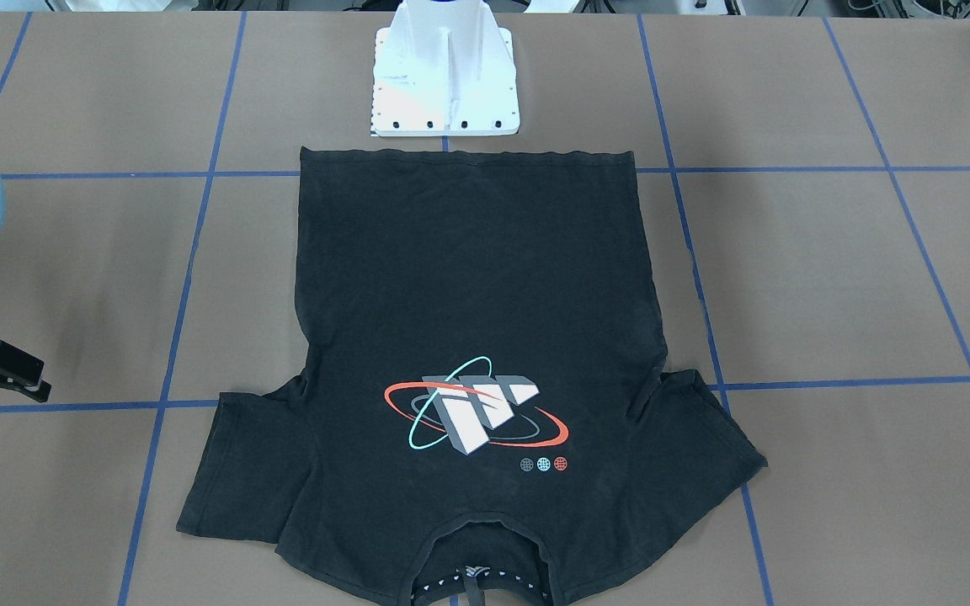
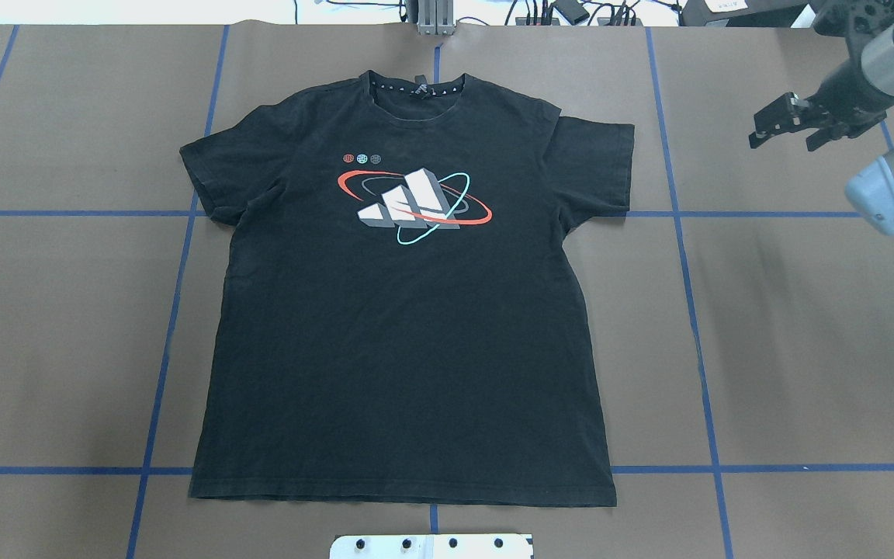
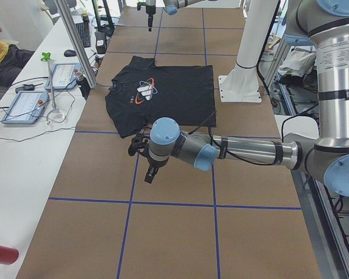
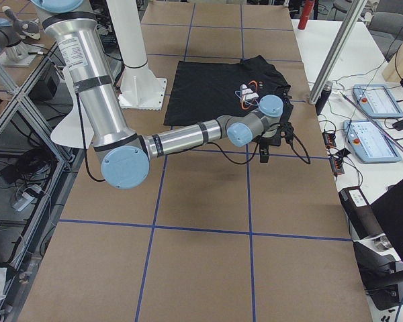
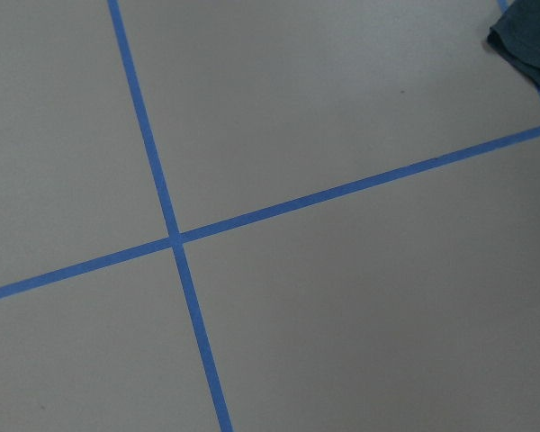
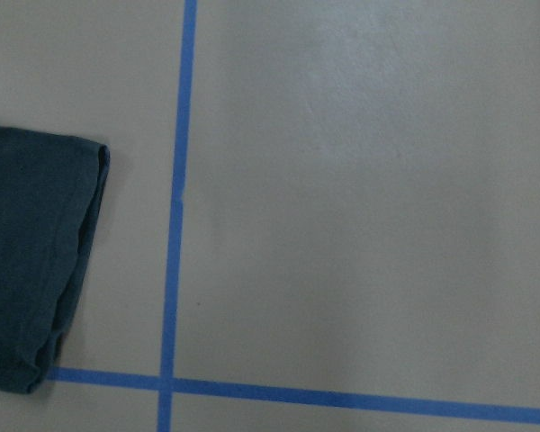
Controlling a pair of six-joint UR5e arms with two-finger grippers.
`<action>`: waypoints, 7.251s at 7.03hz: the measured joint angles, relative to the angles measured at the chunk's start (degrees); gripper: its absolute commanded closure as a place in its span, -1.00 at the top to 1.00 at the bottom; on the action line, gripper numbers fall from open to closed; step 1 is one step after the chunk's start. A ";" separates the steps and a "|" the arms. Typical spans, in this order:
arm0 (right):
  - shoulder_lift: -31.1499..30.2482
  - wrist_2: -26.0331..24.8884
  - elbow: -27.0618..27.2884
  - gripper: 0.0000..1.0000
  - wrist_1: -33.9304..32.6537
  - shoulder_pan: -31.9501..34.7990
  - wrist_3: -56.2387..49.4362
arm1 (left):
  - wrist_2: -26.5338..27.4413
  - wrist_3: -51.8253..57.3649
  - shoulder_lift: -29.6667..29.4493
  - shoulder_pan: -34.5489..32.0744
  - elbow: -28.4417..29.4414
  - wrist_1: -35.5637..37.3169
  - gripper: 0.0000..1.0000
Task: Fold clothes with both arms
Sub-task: 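Move the right gripper toward the shirt's shoulder nearest it, then fold the nearest sleeve onto the shirt with the right gripper while the left arm approaches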
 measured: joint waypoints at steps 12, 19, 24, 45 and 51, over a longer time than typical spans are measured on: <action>23.51 -12.67 -38.34 0.25 28.17 -9.50 16.74 | -1.71 -0.21 -0.08 0.01 -0.59 -1.38 1.00; 23.56 -12.21 -40.26 0.03 30.30 -9.90 16.19 | -1.78 -0.21 0.01 0.01 -0.94 -1.35 1.00; 24.21 -12.57 -41.22 -1.00 30.35 -10.62 16.17 | -1.82 -0.21 0.01 0.00 -0.97 -1.32 1.00; 39.39 -24.74 -36.08 1.00 15.55 -23.75 34.07 | -3.53 -0.10 -0.04 0.64 -1.11 -2.43 0.99; 35.92 -21.35 -21.38 1.00 8.73 -25.85 41.30 | -1.47 -17.06 -20.50 14.19 10.04 -5.85 0.80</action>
